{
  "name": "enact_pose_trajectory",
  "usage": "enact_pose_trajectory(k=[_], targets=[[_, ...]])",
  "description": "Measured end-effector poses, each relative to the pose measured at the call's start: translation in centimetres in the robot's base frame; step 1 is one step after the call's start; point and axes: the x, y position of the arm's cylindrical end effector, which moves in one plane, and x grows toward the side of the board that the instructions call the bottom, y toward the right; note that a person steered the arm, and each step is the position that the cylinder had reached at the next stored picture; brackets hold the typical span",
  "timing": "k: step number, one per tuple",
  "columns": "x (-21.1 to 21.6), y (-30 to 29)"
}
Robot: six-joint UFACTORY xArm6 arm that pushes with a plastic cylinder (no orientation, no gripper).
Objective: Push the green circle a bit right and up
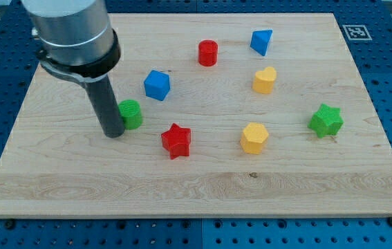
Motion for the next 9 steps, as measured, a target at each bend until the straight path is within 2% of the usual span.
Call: enact_pose_trajectory(k=[3,5,9], targets=[[-2.5,-1.7],[-2.7,2.9],[-6.3,13.5]])
